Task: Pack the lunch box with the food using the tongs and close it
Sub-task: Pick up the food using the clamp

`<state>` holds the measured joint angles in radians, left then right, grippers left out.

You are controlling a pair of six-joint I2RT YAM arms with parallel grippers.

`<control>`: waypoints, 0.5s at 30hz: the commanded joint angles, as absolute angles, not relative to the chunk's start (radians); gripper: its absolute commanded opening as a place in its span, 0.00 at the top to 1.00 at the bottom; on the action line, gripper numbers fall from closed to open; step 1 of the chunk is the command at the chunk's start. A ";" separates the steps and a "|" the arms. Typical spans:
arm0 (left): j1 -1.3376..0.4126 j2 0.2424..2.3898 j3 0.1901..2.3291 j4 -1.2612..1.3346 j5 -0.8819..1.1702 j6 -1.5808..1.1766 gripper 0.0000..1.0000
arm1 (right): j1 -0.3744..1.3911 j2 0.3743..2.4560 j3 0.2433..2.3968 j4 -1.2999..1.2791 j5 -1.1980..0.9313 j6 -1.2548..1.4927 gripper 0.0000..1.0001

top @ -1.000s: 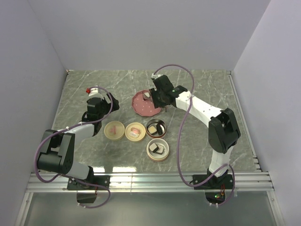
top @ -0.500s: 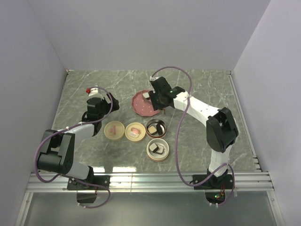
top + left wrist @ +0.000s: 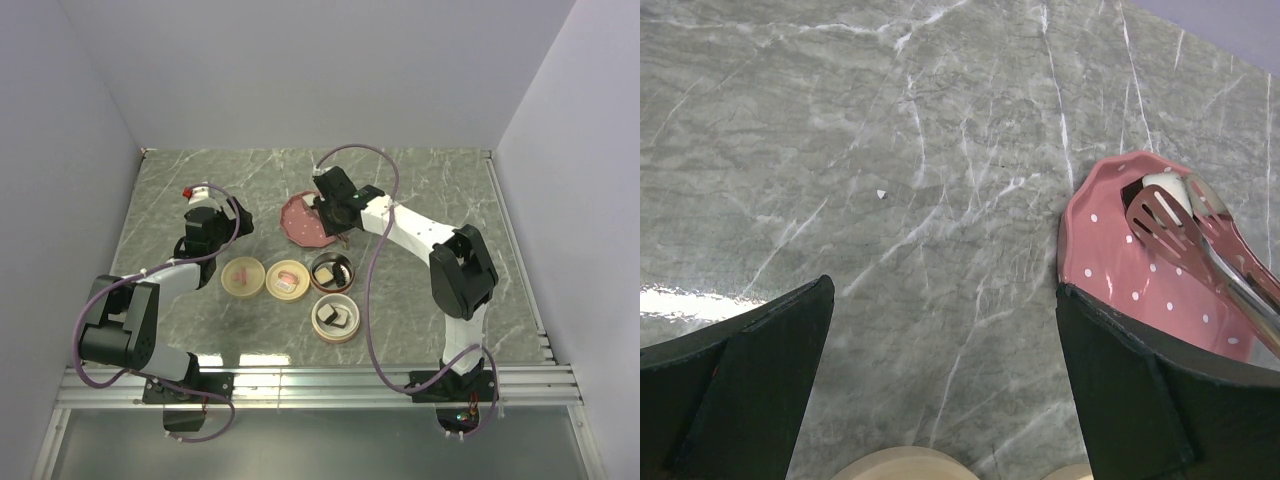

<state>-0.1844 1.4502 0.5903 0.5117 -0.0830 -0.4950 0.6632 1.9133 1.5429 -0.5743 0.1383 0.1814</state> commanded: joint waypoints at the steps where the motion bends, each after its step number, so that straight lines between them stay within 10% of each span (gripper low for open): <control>1: -0.181 1.420 0.595 0.558 -0.071 -0.506 0.01 | 0.666 1.849 1.543 -0.505 0.187 0.190 1.00; 15: -0.181 1.420 0.595 0.557 -0.072 -0.509 0.01 | 0.667 1.577 1.316 -0.397 0.200 0.210 1.00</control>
<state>-0.1844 1.4502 0.5903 0.5117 -0.0834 -0.4950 0.6632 1.6657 1.3453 -0.4786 0.1841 0.1974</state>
